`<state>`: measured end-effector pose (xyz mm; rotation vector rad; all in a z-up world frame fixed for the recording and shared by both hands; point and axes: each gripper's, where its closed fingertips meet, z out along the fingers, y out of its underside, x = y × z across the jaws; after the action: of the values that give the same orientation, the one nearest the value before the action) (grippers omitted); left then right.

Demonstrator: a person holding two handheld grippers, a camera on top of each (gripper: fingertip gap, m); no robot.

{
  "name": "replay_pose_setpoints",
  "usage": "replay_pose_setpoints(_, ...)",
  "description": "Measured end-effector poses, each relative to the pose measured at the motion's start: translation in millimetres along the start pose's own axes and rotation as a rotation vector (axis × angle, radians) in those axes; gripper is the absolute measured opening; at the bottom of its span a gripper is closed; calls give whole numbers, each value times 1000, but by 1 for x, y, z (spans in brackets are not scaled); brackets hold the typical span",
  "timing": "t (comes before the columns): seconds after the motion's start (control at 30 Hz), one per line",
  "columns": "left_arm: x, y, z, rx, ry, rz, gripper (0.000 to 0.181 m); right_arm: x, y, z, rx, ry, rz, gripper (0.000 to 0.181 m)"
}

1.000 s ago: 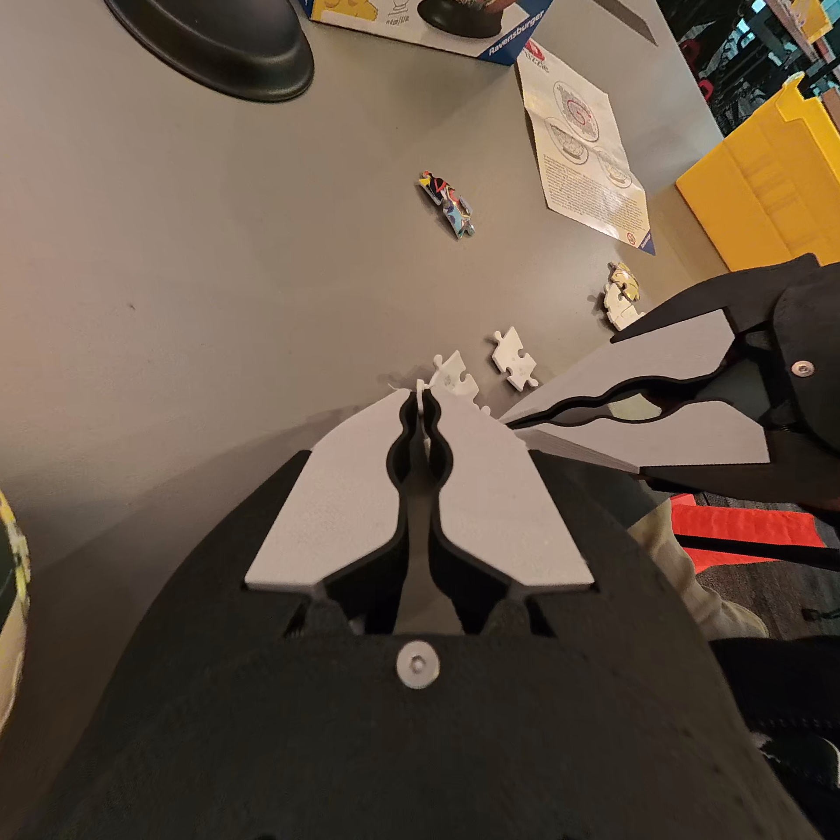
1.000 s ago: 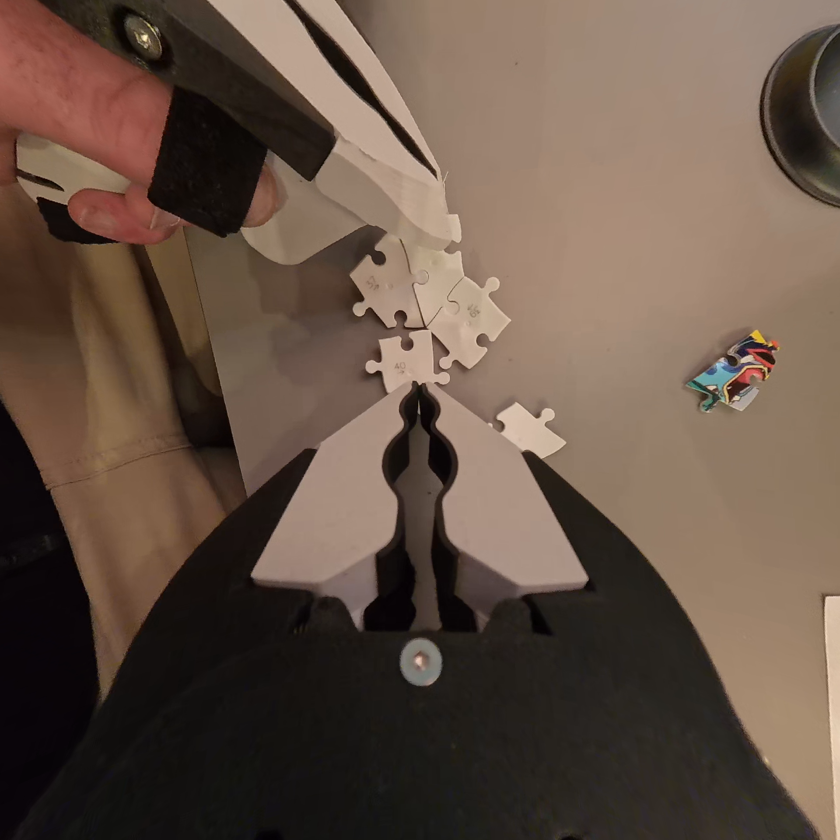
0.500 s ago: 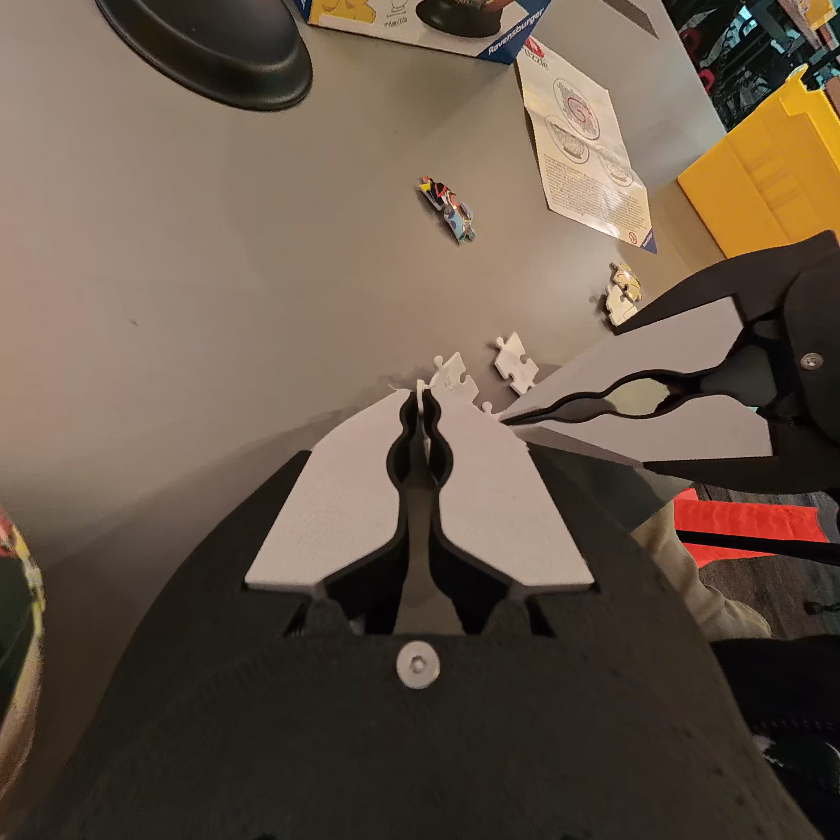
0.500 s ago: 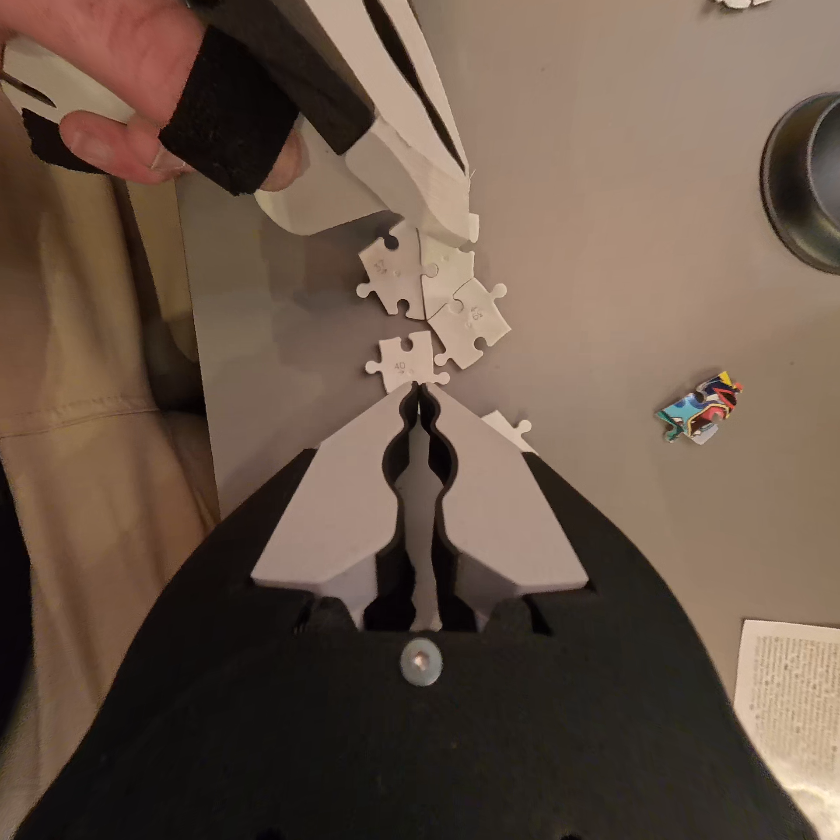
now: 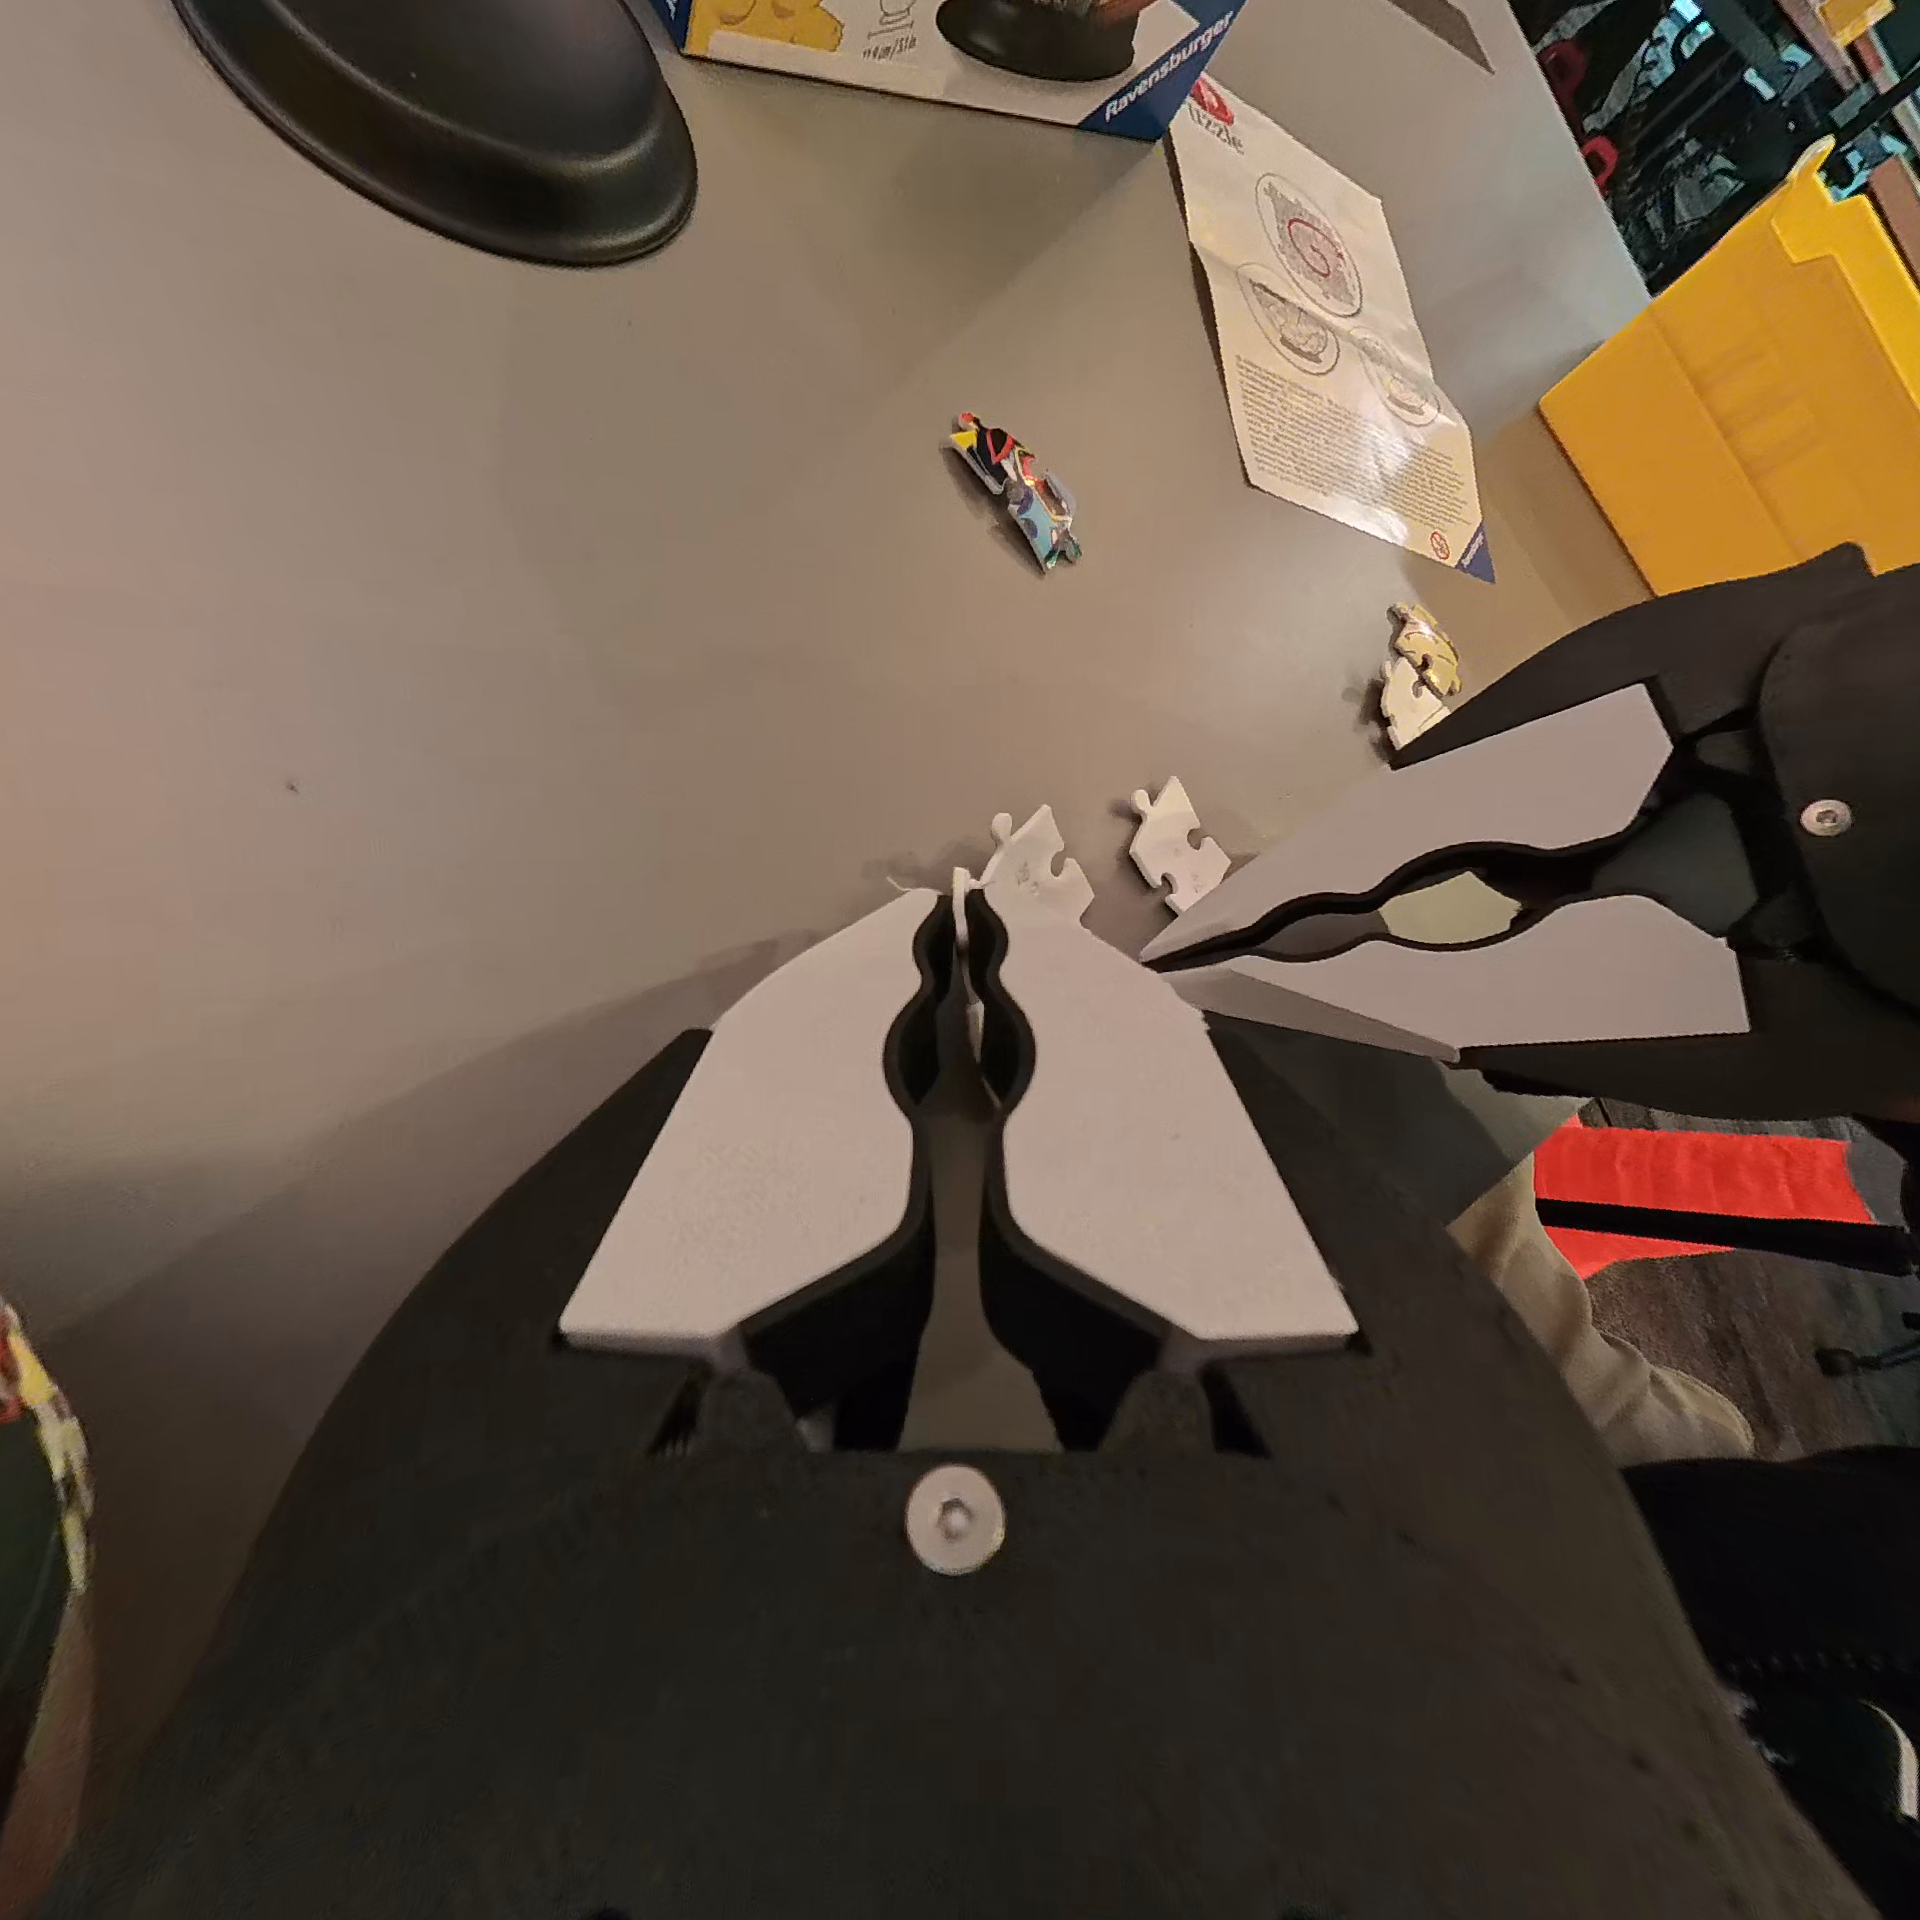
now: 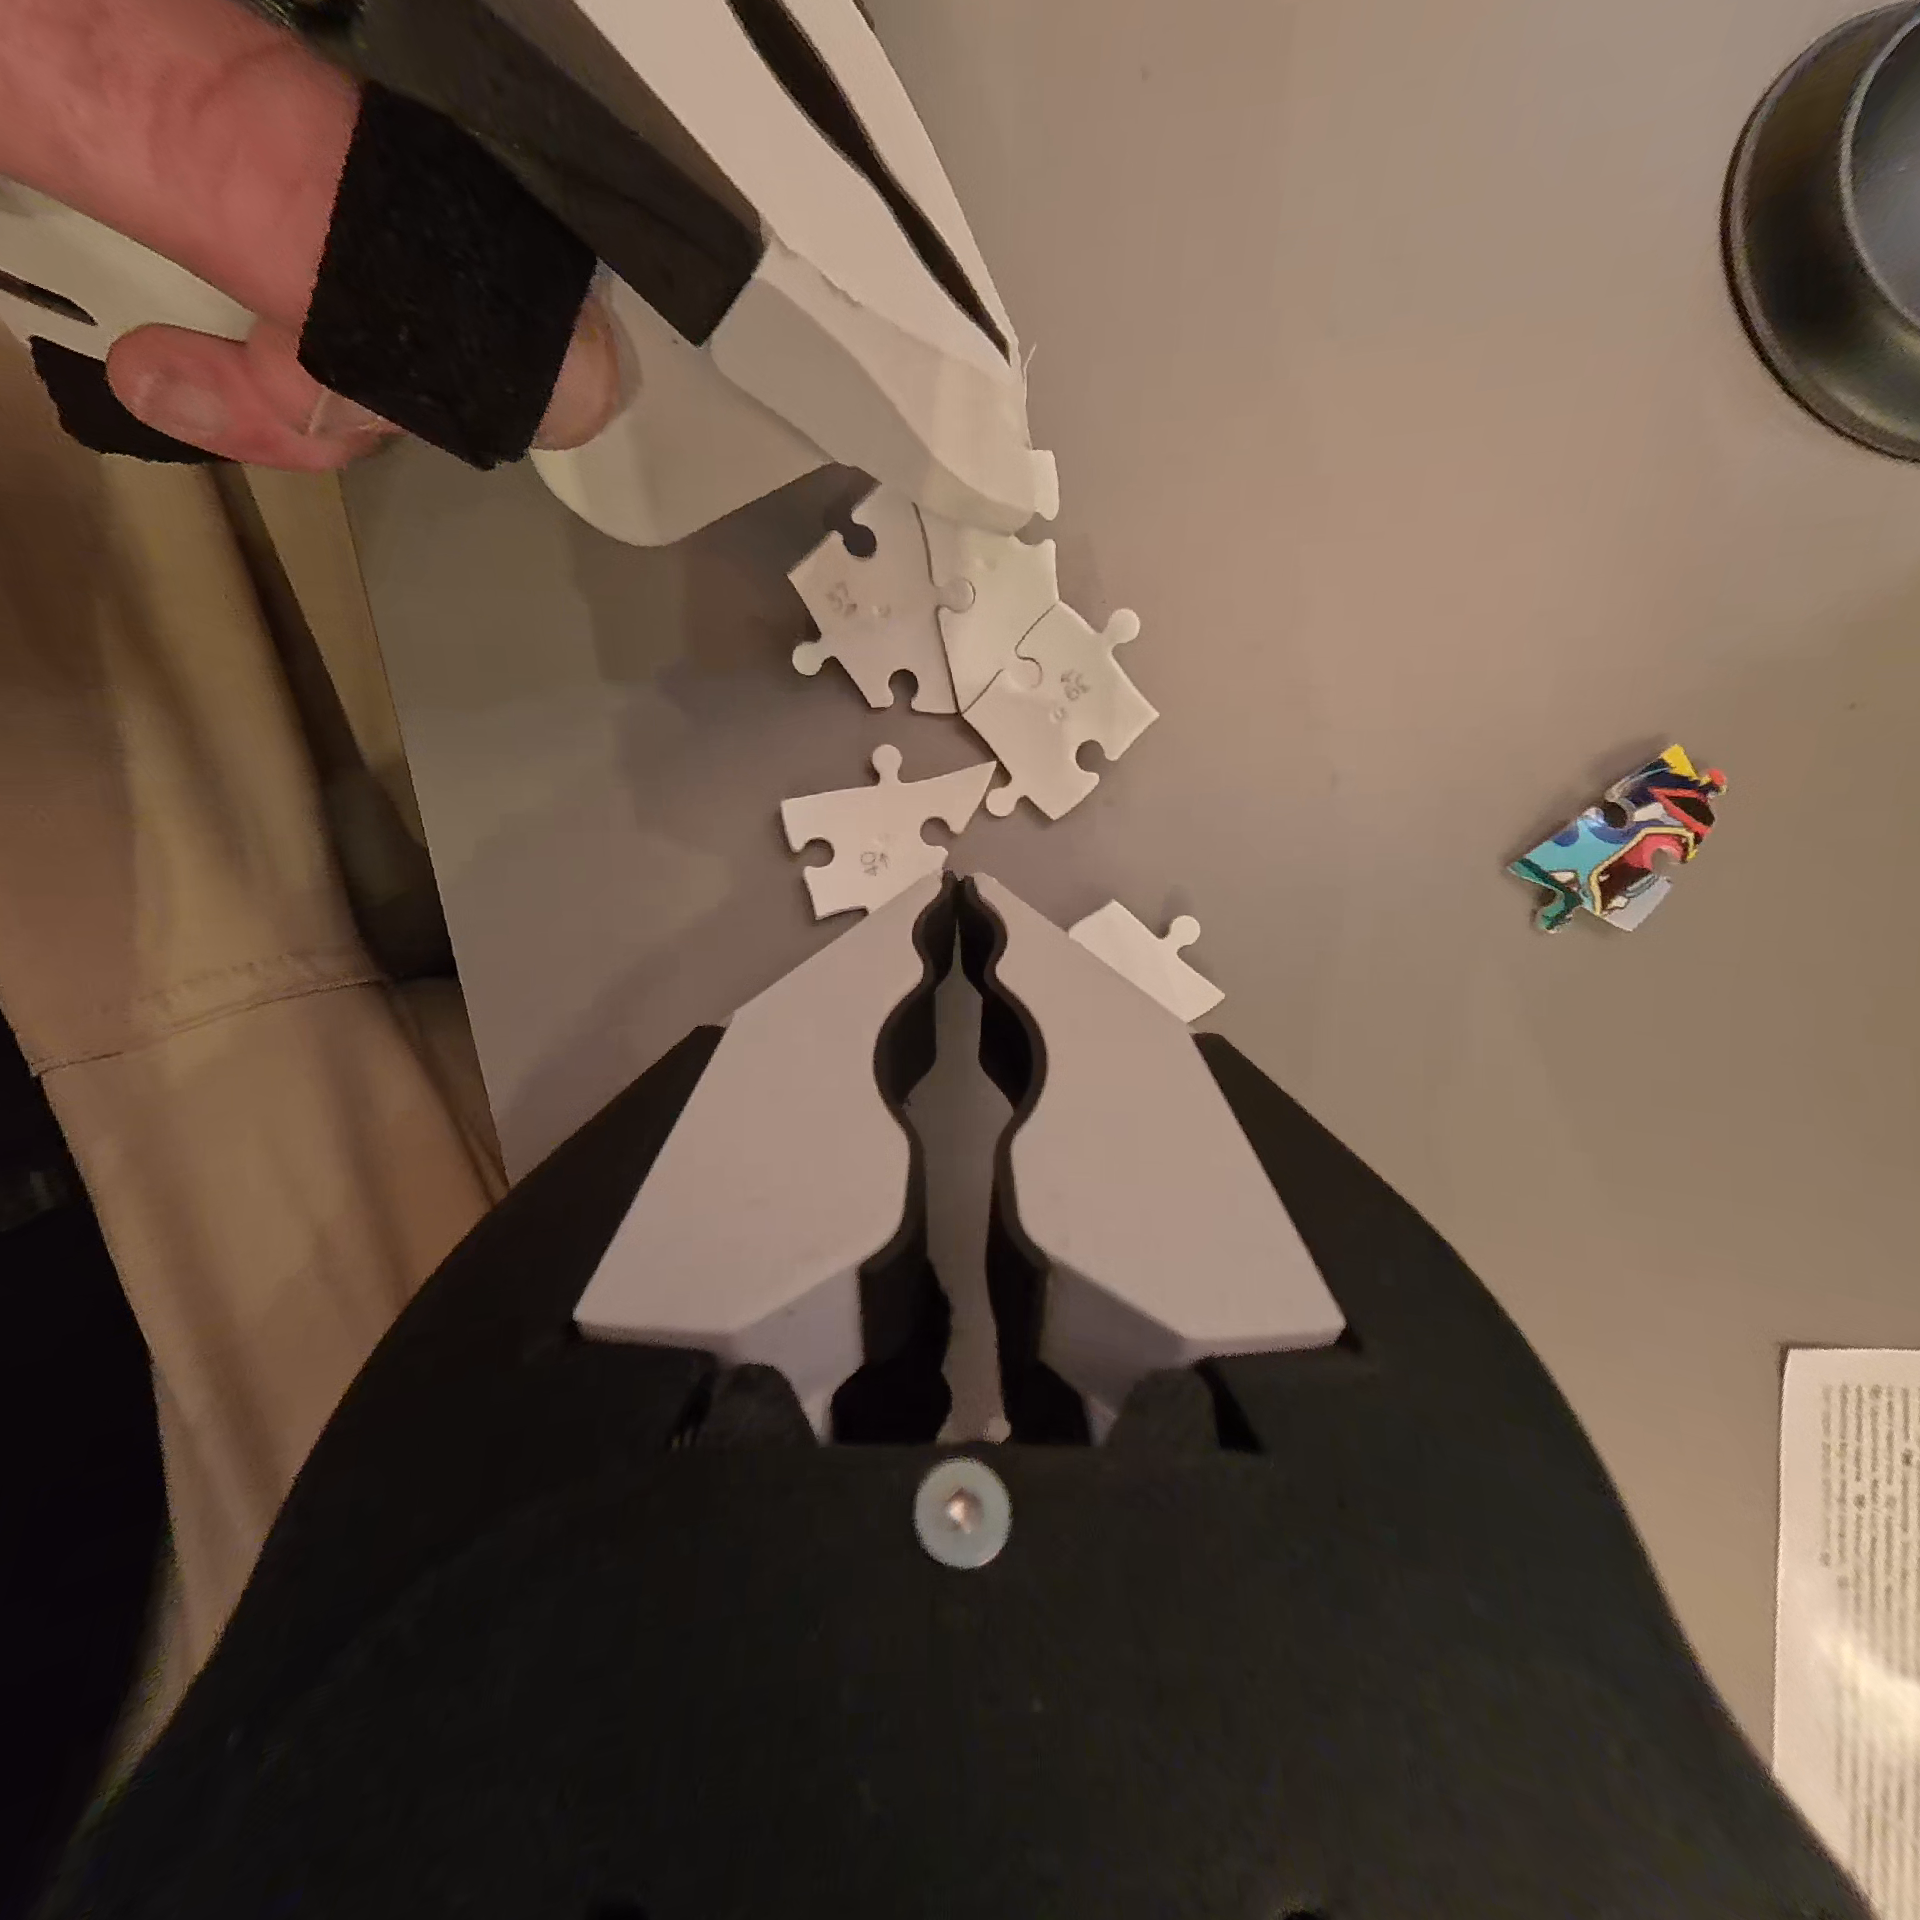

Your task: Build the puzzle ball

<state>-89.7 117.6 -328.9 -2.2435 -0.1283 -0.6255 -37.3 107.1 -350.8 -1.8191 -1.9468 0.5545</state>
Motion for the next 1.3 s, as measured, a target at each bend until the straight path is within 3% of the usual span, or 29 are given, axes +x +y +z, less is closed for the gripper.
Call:
replay_pose_setpoints(0.2,0,-1,1,-3,2,0,2,1,-3,-3,3,34,-30,0)
replay_pose_setpoints(0.4,1,-3,2,-6,5,8,2,-18,-5,-1,12,-62,6,0)
replay_pose_setpoints(1.3,1,-4,3,-13,20,5,2,-12,4,-6,-10,-76,-35,0)
